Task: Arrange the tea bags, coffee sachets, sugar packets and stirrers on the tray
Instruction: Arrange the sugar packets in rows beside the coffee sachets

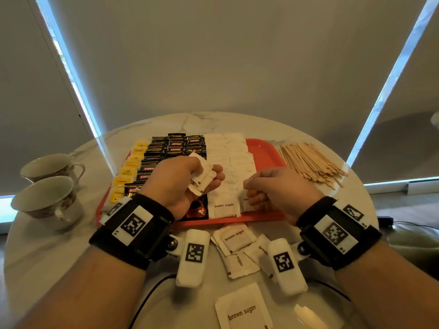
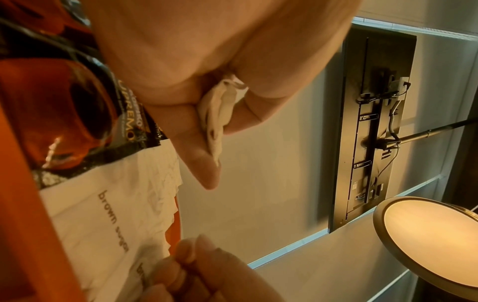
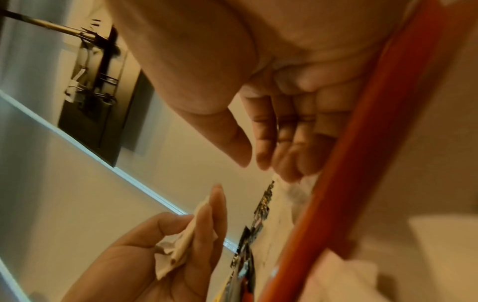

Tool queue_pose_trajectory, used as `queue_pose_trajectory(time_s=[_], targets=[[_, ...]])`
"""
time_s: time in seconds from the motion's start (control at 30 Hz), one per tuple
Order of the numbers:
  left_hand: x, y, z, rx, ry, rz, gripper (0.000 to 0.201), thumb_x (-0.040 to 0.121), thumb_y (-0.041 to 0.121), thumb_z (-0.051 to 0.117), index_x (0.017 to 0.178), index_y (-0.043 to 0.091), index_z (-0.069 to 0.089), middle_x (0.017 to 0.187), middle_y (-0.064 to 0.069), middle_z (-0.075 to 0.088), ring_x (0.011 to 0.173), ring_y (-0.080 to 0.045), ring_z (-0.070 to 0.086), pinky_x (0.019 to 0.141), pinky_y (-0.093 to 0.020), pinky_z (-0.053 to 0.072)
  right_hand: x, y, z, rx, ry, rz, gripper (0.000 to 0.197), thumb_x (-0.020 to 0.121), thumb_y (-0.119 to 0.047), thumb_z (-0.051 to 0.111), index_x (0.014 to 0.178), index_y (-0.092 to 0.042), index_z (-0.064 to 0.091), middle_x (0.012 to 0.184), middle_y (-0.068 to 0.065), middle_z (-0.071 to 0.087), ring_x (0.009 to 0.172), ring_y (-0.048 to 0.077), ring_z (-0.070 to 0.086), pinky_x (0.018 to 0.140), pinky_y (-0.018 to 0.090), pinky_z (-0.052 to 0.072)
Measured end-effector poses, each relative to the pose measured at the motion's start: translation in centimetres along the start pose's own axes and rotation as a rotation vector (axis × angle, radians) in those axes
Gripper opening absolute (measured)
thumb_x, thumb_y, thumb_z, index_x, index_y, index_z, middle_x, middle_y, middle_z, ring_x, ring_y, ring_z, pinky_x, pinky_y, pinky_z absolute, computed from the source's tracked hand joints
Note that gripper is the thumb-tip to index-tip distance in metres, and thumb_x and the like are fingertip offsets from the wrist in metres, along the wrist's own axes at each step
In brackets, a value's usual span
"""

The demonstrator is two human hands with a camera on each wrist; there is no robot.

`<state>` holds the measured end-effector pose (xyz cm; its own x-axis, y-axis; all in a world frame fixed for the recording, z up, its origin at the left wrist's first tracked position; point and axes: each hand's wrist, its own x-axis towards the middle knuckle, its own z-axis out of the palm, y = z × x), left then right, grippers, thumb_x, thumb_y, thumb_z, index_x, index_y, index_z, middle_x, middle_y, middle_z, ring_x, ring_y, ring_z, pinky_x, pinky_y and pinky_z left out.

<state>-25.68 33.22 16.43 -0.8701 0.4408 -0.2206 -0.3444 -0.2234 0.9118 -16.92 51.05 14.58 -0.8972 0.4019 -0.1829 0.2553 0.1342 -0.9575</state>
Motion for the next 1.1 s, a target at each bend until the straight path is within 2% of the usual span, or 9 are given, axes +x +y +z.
queue_pose_trajectory(time_s=[0.1, 0.23, 0.33, 0.43, 0.53, 0.67, 0.77, 1.0, 1.1], targets=[[-0.2, -0.1, 0.1, 0.024, -0.074, -0.006, 0.021, 0.103, -0.006, 0.044, 0.115, -0.001, 0.060, 0.102, -0.021, 0.078, 0.096, -0.034, 0.078, 0.079, -0.036, 0.065, 0.3, -0.1, 0.0, 0.012, -0.052, 0.053, 0.019, 0.094, -0.013, 0.069, 0.103, 0.004, 0.071, 0.082, 0.017, 0.069, 0.064, 0.022, 0.065, 0.079, 0.042, 0.060], [-0.3, -0.2, 0.0, 0.112, -0.140, 0.014, 0.019, 0.101, 0.005, 0.059, 0.117, 0.001, 0.069, 0.108, -0.016, 0.079, 0.100, -0.032, 0.078, 0.071, -0.033, 0.065, 0.6, -0.8, 0.2, 0.154, -0.080, -0.029, 0.030, 0.096, -0.023, 0.068, 0.106, 0.005, 0.070, 0.083, 0.013, 0.065, 0.069, 0.021, 0.061, 0.070, 0.033, 0.055], [-0.4, -0.3, -0.1, 0.142, -0.130, 0.033, 0.019, 0.096, 0.010, 0.067, 0.112, 0.003, 0.073, 0.104, -0.016, 0.079, 0.092, -0.029, 0.079, 0.065, -0.029, 0.065, 0.9, -1.4, 0.8, 0.222, -0.129, -0.141, 0.027, 0.092, -0.033, 0.072, 0.100, -0.007, 0.074, 0.085, 0.007, 0.067, 0.076, 0.020, 0.063, 0.070, 0.034, 0.053], [-0.4, -0.2, -0.1, 0.137, -0.108, 0.033, 0.020, 0.097, 0.016, 0.068, 0.111, 0.003, 0.073, 0.097, -0.016, 0.080, 0.081, -0.025, 0.079, 0.059, -0.027, 0.063, 1.5, -1.6, 1.6, 0.098, -0.110, -0.238, 0.011, 0.089, -0.022, 0.076, 0.090, -0.012, 0.074, 0.083, 0.003, 0.071, 0.076, 0.015, 0.064, 0.071, 0.030, 0.055], [-0.1, 0.0, -0.1, 0.084, -0.067, 0.037, 0.024, 0.099, 0.021, 0.066, 0.111, 0.001, 0.071, 0.095, -0.019, 0.079, 0.078, -0.027, 0.078, 0.055, -0.028, 0.062, 2.0, -1.5, 2.0, 0.166, -0.071, -0.227, 0.006, 0.093, -0.013, 0.071, 0.091, -0.008, 0.071, 0.079, 0.004, 0.069, 0.071, 0.016, 0.064, 0.066, 0.029, 0.056], [0.3, 0.0, -0.6, 0.094, -0.027, 0.064, 0.025, 0.095, 0.023, 0.071, 0.110, 0.003, 0.074, 0.099, -0.019, 0.079, 0.082, -0.028, 0.078, 0.054, -0.028, 0.061, 1.9, -1.5, 2.1, 0.296, -0.147, -0.175, 0.009, 0.094, -0.016, 0.070, 0.095, -0.007, 0.069, 0.083, 0.007, 0.068, 0.071, 0.017, 0.063, 0.067, 0.033, 0.056], [0.2, -0.3, -0.5, 0.159, -0.060, 0.073, 0.024, 0.092, 0.024, 0.074, 0.108, 0.006, 0.076, 0.097, -0.015, 0.080, 0.081, -0.023, 0.077, 0.056, -0.028, 0.062, 1.8, -1.6, 2.4, 0.193, -0.180, -0.250, 0.025, 0.089, -0.019, 0.076, 0.101, 0.002, 0.068, 0.086, 0.009, 0.068, 0.074, 0.017, 0.063, 0.069, 0.031, 0.058], [1.0, -0.3, -0.9, 0.111, 0.030, 0.099, 0.020, 0.092, 0.012, 0.075, 0.110, 0.005, 0.071, 0.105, -0.017, 0.078, 0.076, -0.020, 0.077, 0.053, -0.028, 0.059, 2.3, -1.5, 2.2, 0.257, -0.090, -0.210, 0.008, 0.092, -0.007, 0.072, 0.095, -0.002, 0.066, 0.072, 0.005, 0.067, 0.065, 0.017, 0.063, 0.064, 0.033, 0.060], [1.1, -0.4, -0.9, 0.144, 0.037, 0.126, 0.011, 0.092, 0.010, 0.075, 0.103, 0.011, 0.077, 0.101, -0.013, 0.078, 0.072, -0.018, 0.076, 0.053, -0.027, 0.058, 2.2, -1.9, 2.1, 0.178, -0.135, -0.195, 0.012, 0.089, -0.007, 0.074, 0.098, -0.003, 0.067, 0.084, 0.012, 0.071, 0.074, 0.022, 0.065, 0.066, 0.033, 0.060]])
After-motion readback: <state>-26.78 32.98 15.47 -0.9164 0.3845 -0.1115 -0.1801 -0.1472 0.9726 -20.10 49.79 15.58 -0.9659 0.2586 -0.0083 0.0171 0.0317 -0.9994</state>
